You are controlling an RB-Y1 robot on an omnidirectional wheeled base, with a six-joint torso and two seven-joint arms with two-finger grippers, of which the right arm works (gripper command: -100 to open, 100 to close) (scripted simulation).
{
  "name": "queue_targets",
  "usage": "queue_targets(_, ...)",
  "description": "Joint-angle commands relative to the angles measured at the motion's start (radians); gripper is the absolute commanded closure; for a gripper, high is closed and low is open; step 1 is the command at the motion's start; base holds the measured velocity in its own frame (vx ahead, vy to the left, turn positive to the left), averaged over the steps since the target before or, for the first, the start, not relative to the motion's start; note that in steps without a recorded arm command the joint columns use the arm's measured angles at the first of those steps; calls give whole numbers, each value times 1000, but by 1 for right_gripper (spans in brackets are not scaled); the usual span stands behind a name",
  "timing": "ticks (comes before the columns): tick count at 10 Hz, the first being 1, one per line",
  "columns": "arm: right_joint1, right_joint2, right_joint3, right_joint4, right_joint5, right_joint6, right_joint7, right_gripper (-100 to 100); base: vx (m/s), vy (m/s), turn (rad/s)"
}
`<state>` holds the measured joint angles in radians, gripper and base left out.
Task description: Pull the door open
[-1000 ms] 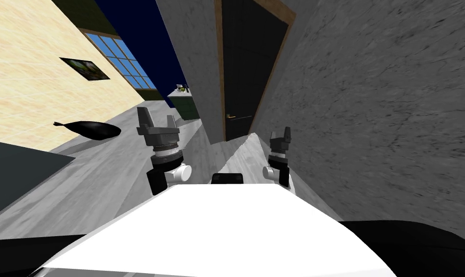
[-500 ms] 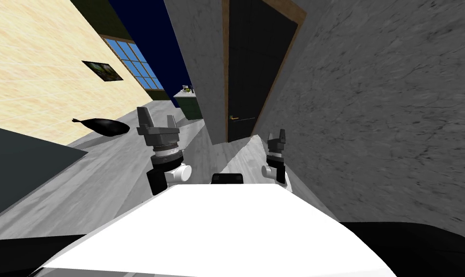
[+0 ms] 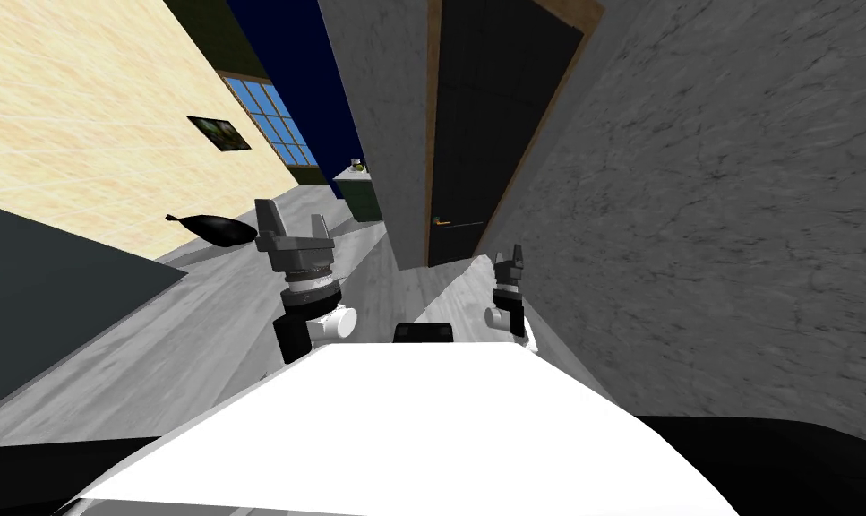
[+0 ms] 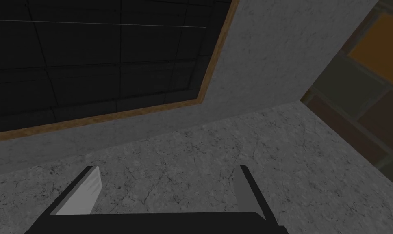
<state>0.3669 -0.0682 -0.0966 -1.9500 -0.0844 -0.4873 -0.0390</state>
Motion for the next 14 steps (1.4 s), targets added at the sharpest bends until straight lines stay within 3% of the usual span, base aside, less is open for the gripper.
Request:
queue_targets(1, -15, -9, -6, 46, -5, -12, -2, -100, 95, -16, 105)
queue_targets(12, -130, -48, -32, 379, -34, -93, 0, -100, 95, -25, 143)
queue_targets(14, -141, -51, -35, 411, -37, -101, 0, -100, 77, -33, 94)
